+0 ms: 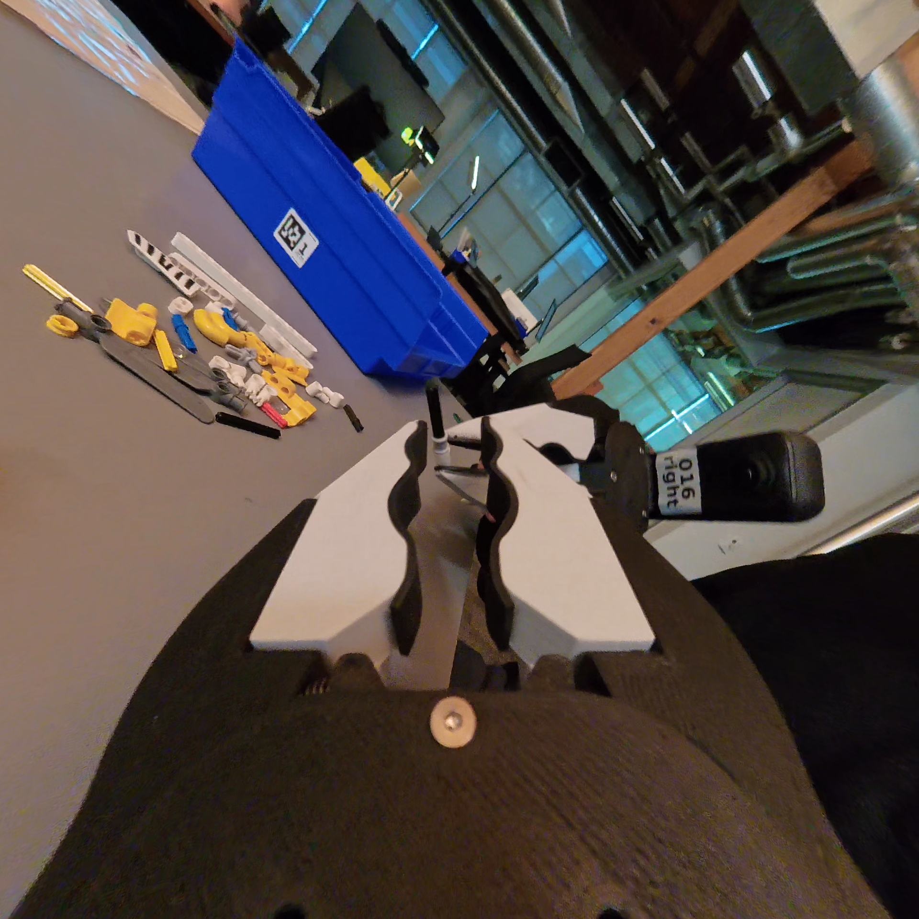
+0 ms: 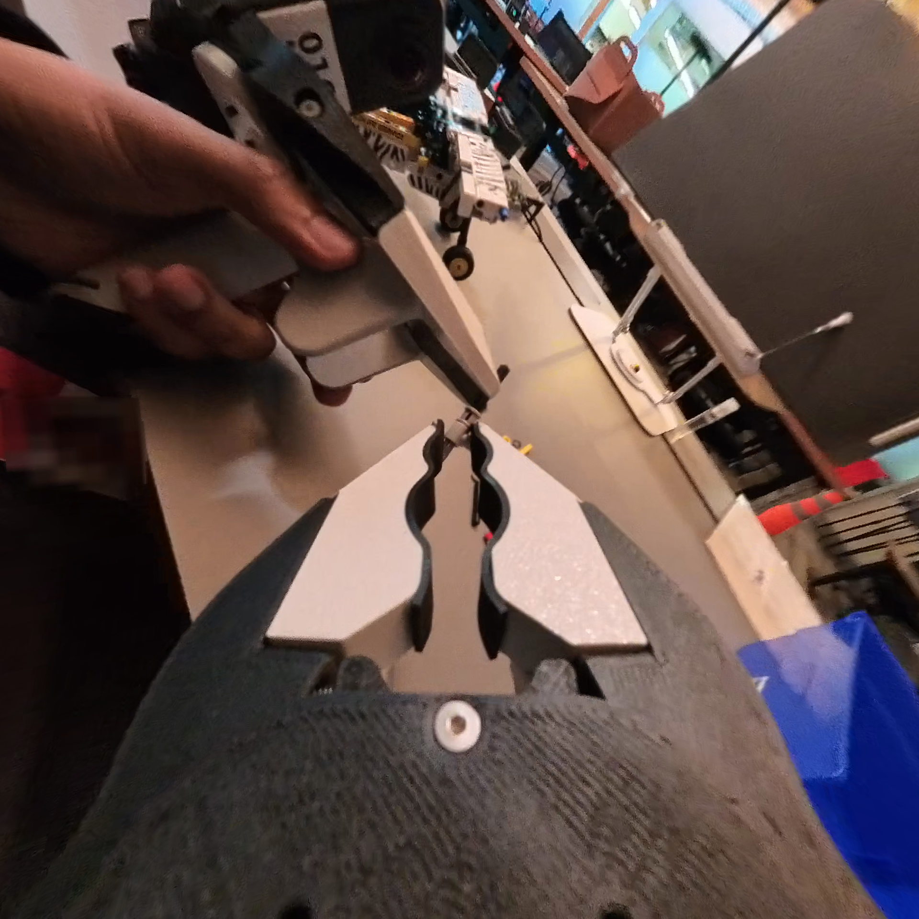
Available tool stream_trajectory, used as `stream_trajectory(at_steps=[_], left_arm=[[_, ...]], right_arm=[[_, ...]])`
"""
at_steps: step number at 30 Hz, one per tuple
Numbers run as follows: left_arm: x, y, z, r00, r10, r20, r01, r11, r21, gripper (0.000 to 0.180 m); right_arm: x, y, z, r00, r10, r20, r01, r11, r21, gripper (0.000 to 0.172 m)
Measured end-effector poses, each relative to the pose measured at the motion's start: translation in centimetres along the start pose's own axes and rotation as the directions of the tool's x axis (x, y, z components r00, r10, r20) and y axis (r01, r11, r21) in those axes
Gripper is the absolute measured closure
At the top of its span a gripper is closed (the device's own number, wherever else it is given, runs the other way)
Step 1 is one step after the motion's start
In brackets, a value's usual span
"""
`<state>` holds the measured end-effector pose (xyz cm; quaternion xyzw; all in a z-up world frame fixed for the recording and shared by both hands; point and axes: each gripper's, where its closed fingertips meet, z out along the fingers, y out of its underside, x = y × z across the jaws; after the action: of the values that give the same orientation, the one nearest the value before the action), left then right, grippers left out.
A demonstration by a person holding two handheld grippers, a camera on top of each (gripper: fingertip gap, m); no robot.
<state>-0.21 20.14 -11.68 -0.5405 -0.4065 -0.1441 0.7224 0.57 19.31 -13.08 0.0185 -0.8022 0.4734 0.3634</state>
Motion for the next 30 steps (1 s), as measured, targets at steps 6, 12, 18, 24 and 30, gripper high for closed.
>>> stream_trajectory(at_steps=[6,12,18,24,30], left_arm=[[0.2,-0.5,-0.6,1.000,-0.005,-0.012,0.005,0.999,0.047,0.175],[0.5,-0.2,-0.5,1.000,0.013,-0.025,-0.012,0.999,0.032,0.178],[0.6,-0.9,-0.8,0.999,-0.008,-0.044,0.011,0.997,0.070,0.178],[1.7,-1.9,-1.3,0.990,0.001,-0.139,0.019,0.989,0.144,0.177],[2.6,-2.2,-1.6,0.979,0.012,-0.205,0.029,0.980,0.194,0.178]], right_arm=[[0.4,-1.2,0.2,0.996,-0.052,-0.073,0.053,0.998,0.021,0.164],[0.4,-1.5,0.0,0.997,-0.044,-0.068,0.047,0.998,0.044,0.164],[1.2,-2.1,-0.4,0.992,0.107,-0.066,-0.096,0.985,0.143,0.152],[2.5,-3.1,-1.0,0.742,0.621,0.252,-0.670,0.693,0.267,0.140],[2.4,-3.7,-1.3,0.431,0.737,0.520,-0.900,0.387,0.199,0.150]])
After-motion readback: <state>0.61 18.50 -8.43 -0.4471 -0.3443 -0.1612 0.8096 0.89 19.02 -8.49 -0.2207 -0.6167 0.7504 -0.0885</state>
